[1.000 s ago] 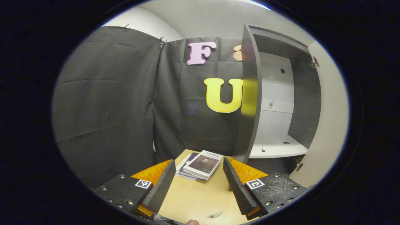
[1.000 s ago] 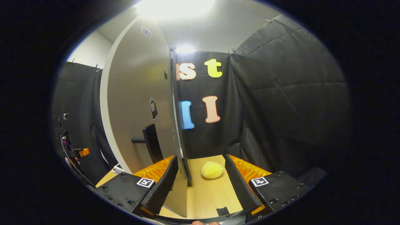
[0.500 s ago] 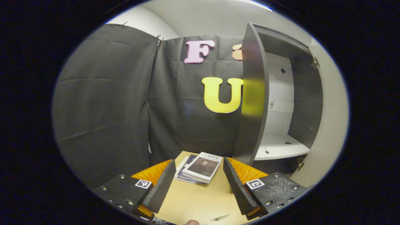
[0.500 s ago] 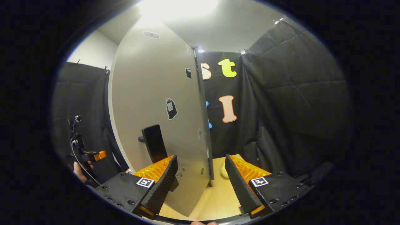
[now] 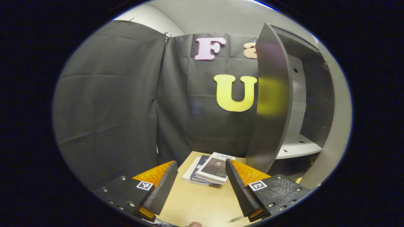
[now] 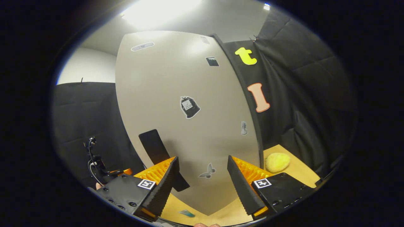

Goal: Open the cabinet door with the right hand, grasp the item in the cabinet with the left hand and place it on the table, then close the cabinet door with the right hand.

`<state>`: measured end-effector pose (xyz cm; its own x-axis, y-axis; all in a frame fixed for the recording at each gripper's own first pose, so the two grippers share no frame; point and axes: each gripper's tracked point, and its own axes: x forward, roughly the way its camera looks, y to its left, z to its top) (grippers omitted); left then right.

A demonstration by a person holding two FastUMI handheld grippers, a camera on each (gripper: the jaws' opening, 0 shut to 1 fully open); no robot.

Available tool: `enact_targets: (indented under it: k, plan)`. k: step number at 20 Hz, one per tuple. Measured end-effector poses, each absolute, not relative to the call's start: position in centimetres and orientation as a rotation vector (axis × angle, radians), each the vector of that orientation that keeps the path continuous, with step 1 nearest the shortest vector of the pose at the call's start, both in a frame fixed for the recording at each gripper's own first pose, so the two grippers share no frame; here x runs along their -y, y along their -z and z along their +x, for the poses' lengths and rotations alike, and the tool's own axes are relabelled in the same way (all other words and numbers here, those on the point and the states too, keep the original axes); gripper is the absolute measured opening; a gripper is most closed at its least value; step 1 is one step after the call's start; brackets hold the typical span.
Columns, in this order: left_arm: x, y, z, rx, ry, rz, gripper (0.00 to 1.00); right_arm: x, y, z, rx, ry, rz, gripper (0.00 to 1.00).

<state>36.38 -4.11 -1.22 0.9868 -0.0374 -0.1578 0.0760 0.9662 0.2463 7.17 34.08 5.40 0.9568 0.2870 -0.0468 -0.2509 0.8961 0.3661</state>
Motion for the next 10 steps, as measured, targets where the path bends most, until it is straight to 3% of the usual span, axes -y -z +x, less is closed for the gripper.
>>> enact_targets:
  k: [4, 10]
  plan:
    - [3.2, 1.4, 35.9, -0.157, 0.079, 0.220, 0.91, -35.3, -5.7, 10.1, -0.114, -0.300, 0.298, 0.97]
    - [6.6, 1.1, 34.5, -0.127, 0.195, 0.147, 0.91, -32.4, -6.6, 13.1, -0.079, -0.207, 0.198, 0.97]
